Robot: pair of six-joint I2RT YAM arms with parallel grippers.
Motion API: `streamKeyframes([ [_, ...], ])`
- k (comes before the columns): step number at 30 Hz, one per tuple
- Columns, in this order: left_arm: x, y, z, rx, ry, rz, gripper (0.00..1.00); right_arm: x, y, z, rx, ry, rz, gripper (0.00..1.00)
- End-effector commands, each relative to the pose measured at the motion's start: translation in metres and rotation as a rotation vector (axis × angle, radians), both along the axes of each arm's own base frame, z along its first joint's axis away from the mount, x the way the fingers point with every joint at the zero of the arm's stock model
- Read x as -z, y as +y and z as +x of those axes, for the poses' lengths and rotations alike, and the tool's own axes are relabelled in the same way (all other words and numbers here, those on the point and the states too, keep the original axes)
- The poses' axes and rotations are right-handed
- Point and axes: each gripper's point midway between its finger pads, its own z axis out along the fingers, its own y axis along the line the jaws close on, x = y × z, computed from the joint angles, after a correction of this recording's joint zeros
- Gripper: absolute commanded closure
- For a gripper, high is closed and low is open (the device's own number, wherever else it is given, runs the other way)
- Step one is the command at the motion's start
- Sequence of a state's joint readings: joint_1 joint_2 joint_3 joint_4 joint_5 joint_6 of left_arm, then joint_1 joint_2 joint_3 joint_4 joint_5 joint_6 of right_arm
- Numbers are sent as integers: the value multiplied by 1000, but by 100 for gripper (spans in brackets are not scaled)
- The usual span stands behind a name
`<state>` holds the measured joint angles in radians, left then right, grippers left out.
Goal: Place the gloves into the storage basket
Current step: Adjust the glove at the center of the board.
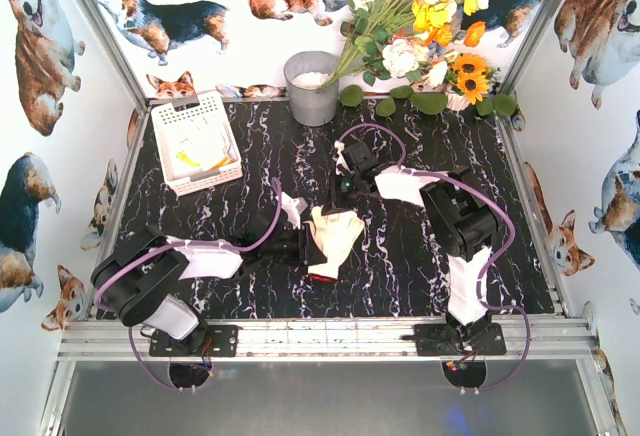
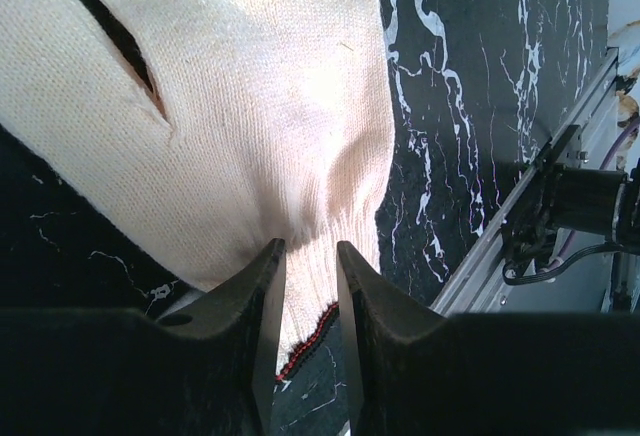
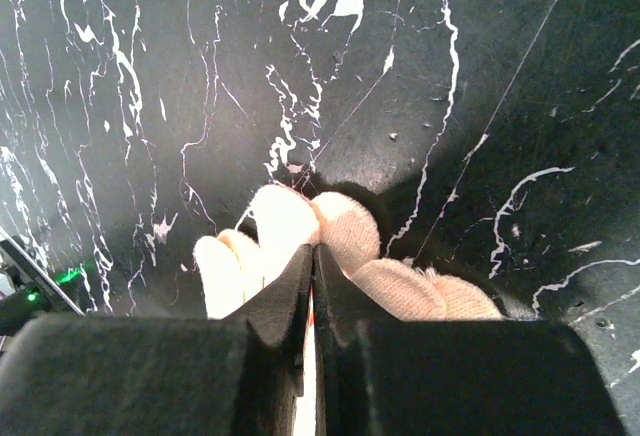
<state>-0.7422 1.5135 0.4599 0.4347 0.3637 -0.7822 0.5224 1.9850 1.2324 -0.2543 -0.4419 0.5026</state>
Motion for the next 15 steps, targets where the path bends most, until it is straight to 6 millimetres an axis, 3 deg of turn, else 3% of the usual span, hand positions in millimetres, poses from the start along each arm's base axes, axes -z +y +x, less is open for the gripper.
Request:
streamKeyframes([
  [1, -4, 3, 0, -5, -22, 10, 77, -32, 5, 20, 38, -124, 49, 100],
  [5, -10, 5, 1, -12, -39, 12, 73, -47, 1, 25, 66, -179, 55, 100],
  [15, -12, 5, 2, -2, -52, 24, 72, -44, -5, 30, 118, -197, 45, 100],
])
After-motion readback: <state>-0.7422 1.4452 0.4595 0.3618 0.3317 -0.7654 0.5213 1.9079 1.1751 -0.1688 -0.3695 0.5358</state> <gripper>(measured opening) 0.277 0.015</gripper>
